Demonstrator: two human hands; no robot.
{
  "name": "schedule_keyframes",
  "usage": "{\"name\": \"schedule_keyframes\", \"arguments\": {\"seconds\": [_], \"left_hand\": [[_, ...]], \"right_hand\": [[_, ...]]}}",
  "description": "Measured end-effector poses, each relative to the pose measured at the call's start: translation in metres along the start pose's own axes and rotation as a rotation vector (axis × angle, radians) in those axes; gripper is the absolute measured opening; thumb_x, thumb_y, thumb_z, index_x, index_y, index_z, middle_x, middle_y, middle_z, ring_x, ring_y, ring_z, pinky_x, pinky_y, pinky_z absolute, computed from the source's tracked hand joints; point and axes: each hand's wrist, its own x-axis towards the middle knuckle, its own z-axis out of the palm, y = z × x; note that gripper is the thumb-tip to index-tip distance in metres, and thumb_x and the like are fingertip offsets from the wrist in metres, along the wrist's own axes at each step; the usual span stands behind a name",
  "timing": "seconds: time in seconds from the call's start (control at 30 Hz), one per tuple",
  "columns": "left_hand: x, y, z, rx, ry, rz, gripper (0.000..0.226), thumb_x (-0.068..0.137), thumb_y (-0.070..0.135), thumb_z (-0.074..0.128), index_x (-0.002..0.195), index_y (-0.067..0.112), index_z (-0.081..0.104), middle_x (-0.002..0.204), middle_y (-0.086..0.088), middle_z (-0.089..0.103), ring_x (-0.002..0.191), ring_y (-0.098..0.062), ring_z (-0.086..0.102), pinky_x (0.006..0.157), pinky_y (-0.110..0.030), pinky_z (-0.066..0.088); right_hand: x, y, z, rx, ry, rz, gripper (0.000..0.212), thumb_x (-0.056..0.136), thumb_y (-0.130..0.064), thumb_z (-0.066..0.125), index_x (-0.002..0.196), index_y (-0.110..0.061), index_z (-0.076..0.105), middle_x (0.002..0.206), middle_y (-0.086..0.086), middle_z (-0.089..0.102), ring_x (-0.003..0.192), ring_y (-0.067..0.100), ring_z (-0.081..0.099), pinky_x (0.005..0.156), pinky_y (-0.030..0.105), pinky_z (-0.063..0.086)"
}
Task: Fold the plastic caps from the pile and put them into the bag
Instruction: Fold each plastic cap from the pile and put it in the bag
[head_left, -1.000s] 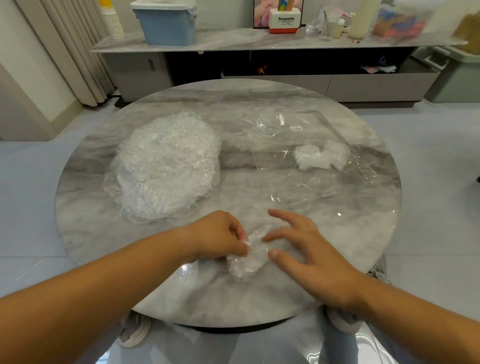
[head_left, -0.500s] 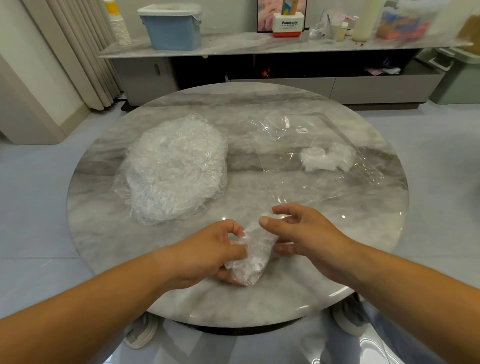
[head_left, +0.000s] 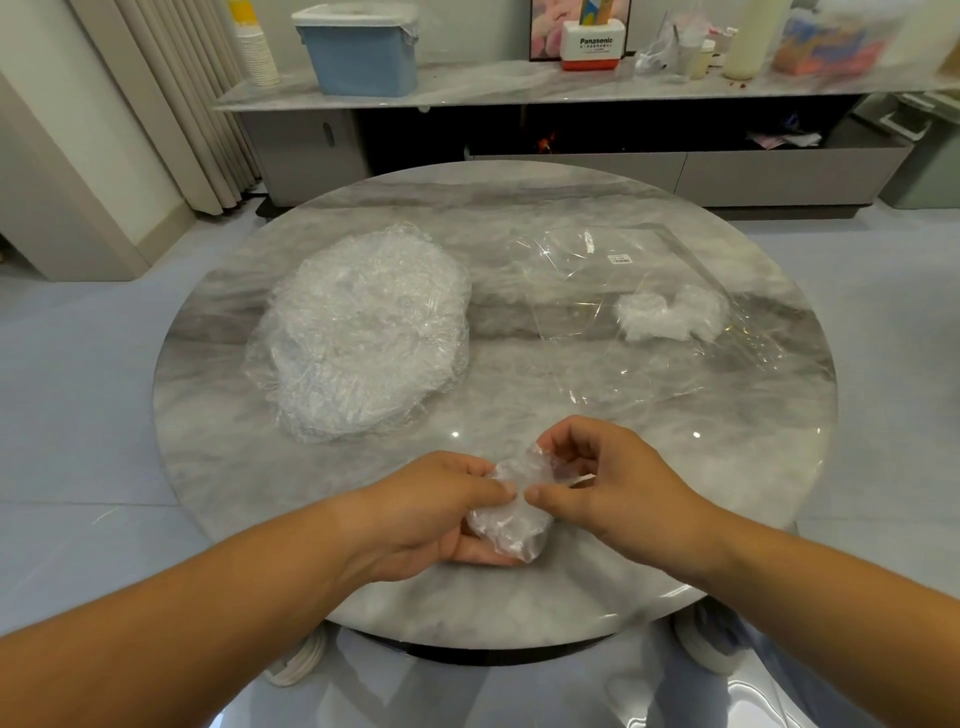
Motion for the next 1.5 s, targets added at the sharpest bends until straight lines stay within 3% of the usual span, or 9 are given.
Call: {"name": "schedule_keyframes", "arguments": {"seconds": [0.27,0.4,0.53,0.67,0.77,0.87,1.0,1.27,1.5], "left_hand": [[-0.004,0.005,-0.002,-0.277,-0.176,-0.06,0.039,0.097,0.002,0.038,0.13,-0.01,0.054,0.127,-0.027,0.064,0.122,-0.04,0.062,0.104,-0.05,0.05],[-0.003,0.006,-0.003,-0.343,-0.157,-0.039,0.05,0.105,0.029,0.042,0.129,-0.013,0.052,0.121,-0.031,0.065,0.113,-0.041,0.066,0.089,-0.043,0.06],[-0.001,0.004,-0.002,-0.335,-0.079,0.041,0.037,0.105,0.014,0.043,0.129,-0.012,0.055,0.121,-0.026,0.067,0.11,-0.033,0.069,0.085,-0.037,0.061],[0.003,0.002,-0.005,-0.327,0.015,0.104,0.032,0.104,0.002,0.039,0.129,-0.009,0.056,0.119,-0.028,0.068,0.107,-0.034,0.07,0.082,-0.037,0.062],[0.008,0.005,-0.002,-0.317,0.093,0.175,0.029,0.103,0.0,0.043,0.127,-0.004,0.058,0.118,-0.026,0.069,0.102,-0.035,0.072,0.077,-0.04,0.063],[0.01,0.013,0.008,-0.275,0.113,0.248,0.026,0.101,-0.003,0.046,0.123,0.0,0.06,0.119,-0.025,0.067,0.1,-0.036,0.072,0.075,-0.044,0.062],[0.014,0.026,0.025,-0.202,0.1,0.313,0.027,0.102,-0.004,0.047,0.123,0.007,0.06,0.127,-0.023,0.062,0.099,-0.037,0.073,0.076,-0.047,0.062],[0.038,0.047,0.052,-0.117,0.086,0.348,0.03,0.102,-0.004,0.046,0.123,0.011,0.061,0.129,-0.02,0.059,0.1,-0.037,0.072,0.076,-0.048,0.062],[0.063,0.056,0.057,-0.091,0.061,0.35,0.03,0.102,0.001,0.049,0.126,0.014,0.062,0.128,-0.017,0.065,0.108,-0.038,0.07,0.091,-0.056,0.057]], "right_hand": [[-0.01,0.011,0.004,-0.384,0.035,-0.312,0.016,0.088,-0.022,0.072,0.099,-0.032,0.068,0.099,-0.019,0.063,0.099,0.002,0.06,0.088,0.022,0.049],[-0.019,0.013,0.008,-0.478,-0.037,-0.435,0.034,0.092,-0.044,0.057,0.118,-0.027,0.07,0.116,-0.017,0.06,0.114,0.003,0.054,0.097,0.022,0.045],[-0.029,0.012,0.012,-0.594,-0.163,-0.43,0.055,0.094,-0.063,0.042,0.14,-0.036,0.055,0.156,-0.011,0.029,0.146,0.002,0.017,0.118,0.026,0.023],[-0.031,0.011,0.008,-0.542,-0.239,-0.342,0.06,0.09,-0.072,0.037,0.147,-0.053,0.04,0.166,-0.02,0.001,0.15,-0.004,-0.008,0.121,0.025,0.008],[-0.031,0.001,0.004,-0.159,-0.127,-0.177,0.051,0.083,-0.071,0.05,0.134,-0.066,0.046,0.158,-0.031,0.021,0.145,-0.014,0.016,0.117,0.016,0.023],[-0.021,-0.006,-0.005,0.231,0.045,0.005,0.023,0.091,-0.05,0.063,0.112,-0.047,0.072,0.128,-0.021,0.064,0.121,-0.007,0.056,0.107,0.03,0.047],[-0.011,-0.014,-0.027,0.491,-0.059,0.159,0.03,0.088,-0.052,0.067,0.1,-0.029,0.08,0.112,-0.005,0.075,0.109,0.011,0.069,0.1,0.04,0.05],[0.006,-0.011,-0.073,0.569,-0.133,0.223,0.052,0.089,-0.056,0.063,0.115,-0.013,0.075,0.107,0.008,0.072,0.102,0.02,0.069,0.098,0.044,0.051],[0.023,-0.005,-0.096,0.28,0.038,0.184,0.04,0.103,-0.036,0.052,0.089,-0.009,0.077,0.103,0.013,0.077,0.089,0.021,0.07,0.098,0.047,0.053]]}}
